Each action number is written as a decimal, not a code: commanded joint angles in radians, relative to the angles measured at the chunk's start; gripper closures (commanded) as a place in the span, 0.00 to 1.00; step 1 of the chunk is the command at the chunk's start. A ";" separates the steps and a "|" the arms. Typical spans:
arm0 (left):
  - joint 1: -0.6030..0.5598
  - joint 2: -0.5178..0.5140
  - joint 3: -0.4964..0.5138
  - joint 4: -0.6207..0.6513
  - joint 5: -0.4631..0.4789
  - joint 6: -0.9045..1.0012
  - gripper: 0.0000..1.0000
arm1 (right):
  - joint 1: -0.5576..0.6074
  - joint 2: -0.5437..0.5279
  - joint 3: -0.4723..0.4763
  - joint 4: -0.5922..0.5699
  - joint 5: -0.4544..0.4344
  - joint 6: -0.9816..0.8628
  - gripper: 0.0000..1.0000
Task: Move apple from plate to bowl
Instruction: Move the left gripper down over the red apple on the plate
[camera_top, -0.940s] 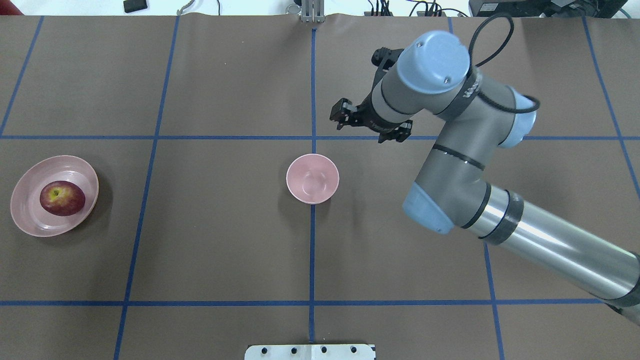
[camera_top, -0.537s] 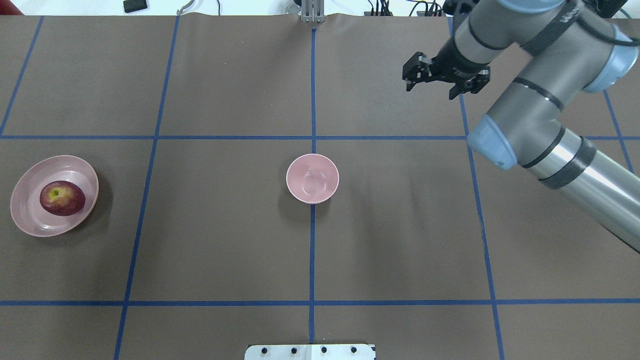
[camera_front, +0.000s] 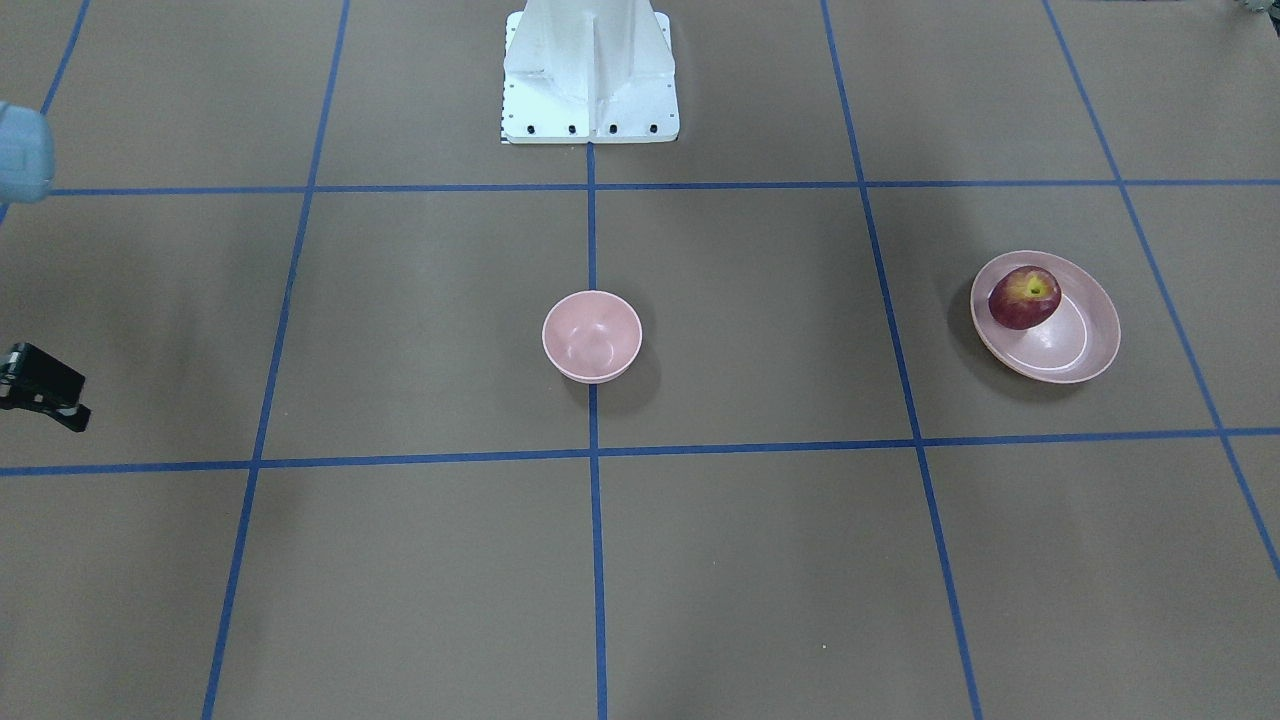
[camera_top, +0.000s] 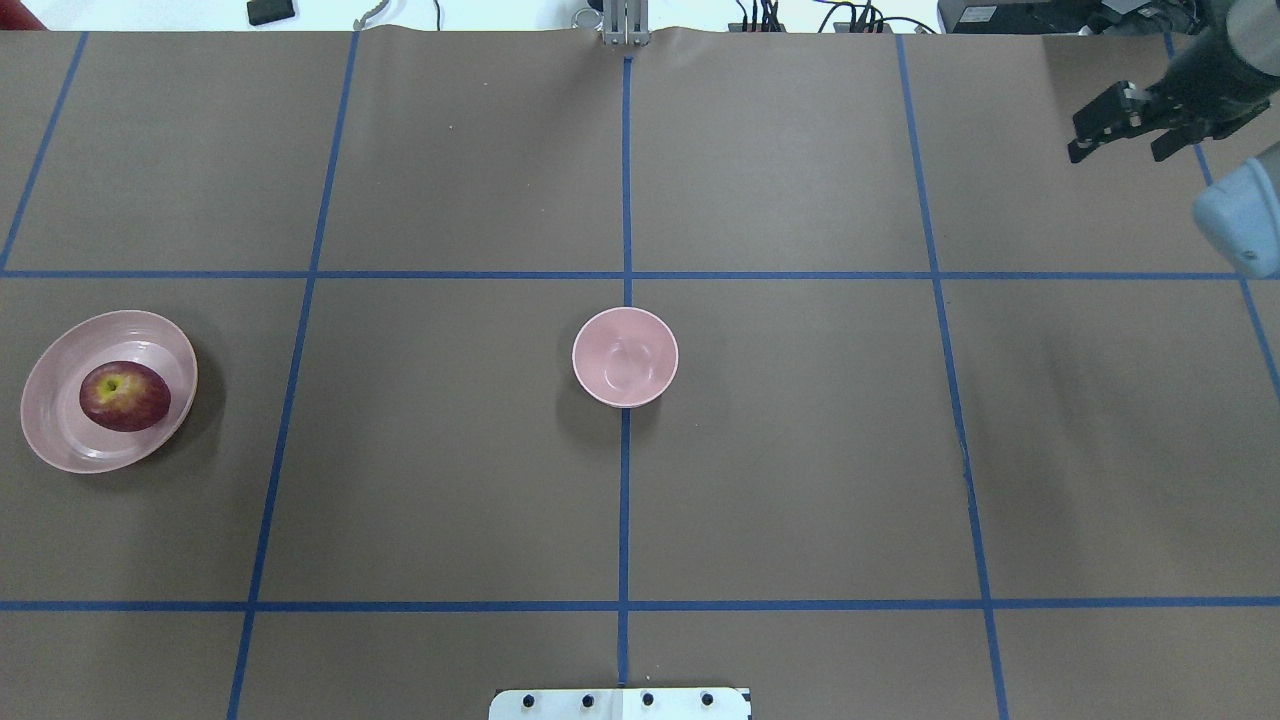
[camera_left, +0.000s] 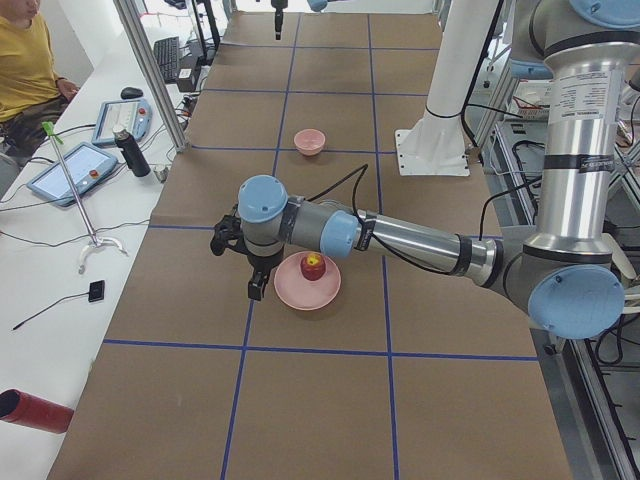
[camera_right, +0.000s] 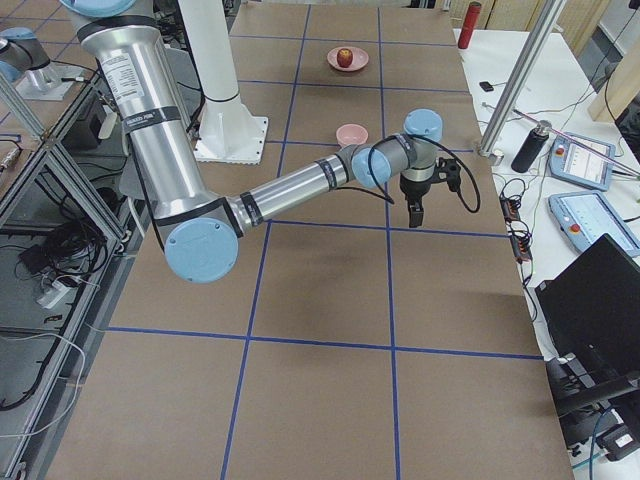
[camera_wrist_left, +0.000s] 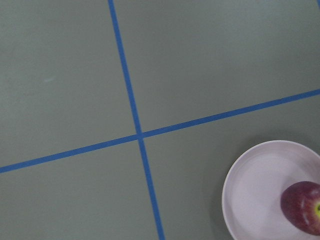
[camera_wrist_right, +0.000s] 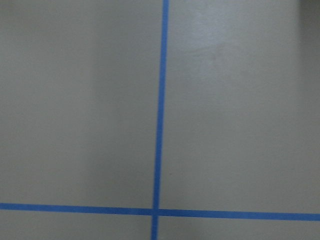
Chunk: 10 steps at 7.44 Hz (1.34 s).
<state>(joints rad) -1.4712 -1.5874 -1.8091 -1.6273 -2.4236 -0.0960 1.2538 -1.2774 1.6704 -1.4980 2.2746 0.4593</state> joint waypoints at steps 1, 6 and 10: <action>0.147 0.012 -0.035 -0.118 0.029 -0.219 0.01 | 0.140 -0.168 0.005 0.007 0.028 -0.289 0.00; 0.544 0.139 -0.027 -0.500 0.336 -0.657 0.02 | 0.225 -0.289 0.011 0.007 0.033 -0.452 0.00; 0.598 0.141 0.014 -0.509 0.371 -0.648 0.02 | 0.225 -0.296 0.011 0.007 0.033 -0.444 0.00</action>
<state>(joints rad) -0.8840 -1.4462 -1.8110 -2.1309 -2.0548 -0.7437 1.4787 -1.5729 1.6817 -1.4910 2.3071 0.0121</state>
